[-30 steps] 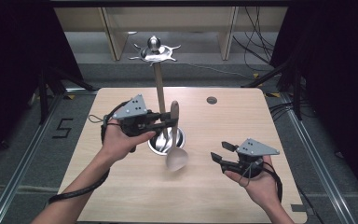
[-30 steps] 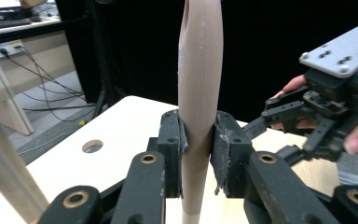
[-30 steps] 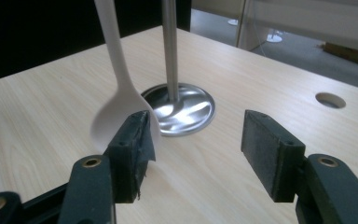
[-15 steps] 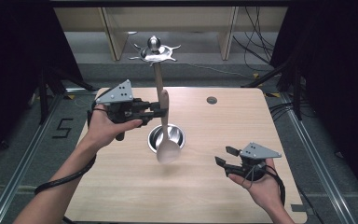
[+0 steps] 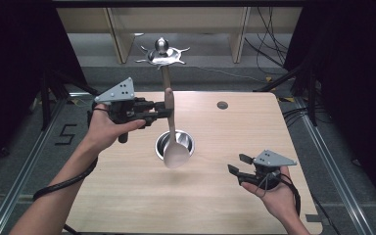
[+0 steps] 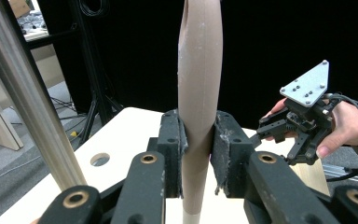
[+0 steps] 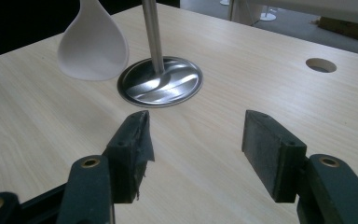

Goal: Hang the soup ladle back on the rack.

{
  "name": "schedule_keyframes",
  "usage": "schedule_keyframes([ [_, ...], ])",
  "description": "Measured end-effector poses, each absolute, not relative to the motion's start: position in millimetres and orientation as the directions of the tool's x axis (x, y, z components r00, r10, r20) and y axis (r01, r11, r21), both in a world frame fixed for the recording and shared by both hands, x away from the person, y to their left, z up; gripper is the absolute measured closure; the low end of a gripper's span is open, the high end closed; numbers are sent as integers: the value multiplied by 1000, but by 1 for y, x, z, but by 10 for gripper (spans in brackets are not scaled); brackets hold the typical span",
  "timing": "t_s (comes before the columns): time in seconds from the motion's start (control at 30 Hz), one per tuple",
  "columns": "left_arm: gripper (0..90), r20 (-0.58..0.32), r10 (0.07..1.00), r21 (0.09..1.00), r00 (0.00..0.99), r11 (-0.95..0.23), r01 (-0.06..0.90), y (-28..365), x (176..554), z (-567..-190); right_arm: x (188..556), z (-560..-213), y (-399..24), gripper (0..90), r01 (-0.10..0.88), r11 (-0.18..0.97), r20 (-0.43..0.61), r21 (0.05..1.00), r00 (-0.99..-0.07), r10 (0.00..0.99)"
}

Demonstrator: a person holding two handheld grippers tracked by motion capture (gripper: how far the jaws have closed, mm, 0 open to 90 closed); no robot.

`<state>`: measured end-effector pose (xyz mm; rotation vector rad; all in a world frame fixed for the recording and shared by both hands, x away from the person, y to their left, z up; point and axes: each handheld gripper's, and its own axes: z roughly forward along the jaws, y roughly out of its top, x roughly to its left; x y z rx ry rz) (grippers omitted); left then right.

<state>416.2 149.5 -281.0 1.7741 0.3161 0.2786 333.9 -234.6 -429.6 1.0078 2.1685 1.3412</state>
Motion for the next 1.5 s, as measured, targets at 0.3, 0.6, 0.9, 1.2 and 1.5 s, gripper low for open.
schedule_keyframes([
  [0.3, 739, 17, 364, 975, 931, -212, 65, 153, 417, -278, 335, -431, -235, 420, 358, 280, 25, 891, -654, 756],
  [0.6, 739, 21, 359, 975, 933, -213, 60, 154, 418, -273, 332, -431, -234, 419, 408, 257, 79, 876, -647, 758],
  [0.9, 739, 9, 356, 977, 934, -203, 68, 159, 422, -267, 333, -432, -235, 418, 396, 262, 62, 880, -644, 763],
  [1.2, 739, 7, 358, 977, 934, -201, 69, 162, 423, -261, 334, -432, -235, 417, 396, 268, 60, 879, -647, 760],
  [1.5, 738, 1, 354, 979, 935, -191, 71, 165, 426, -256, 333, -433, -234, 416, 398, 259, 66, 880, -643, 763],
])
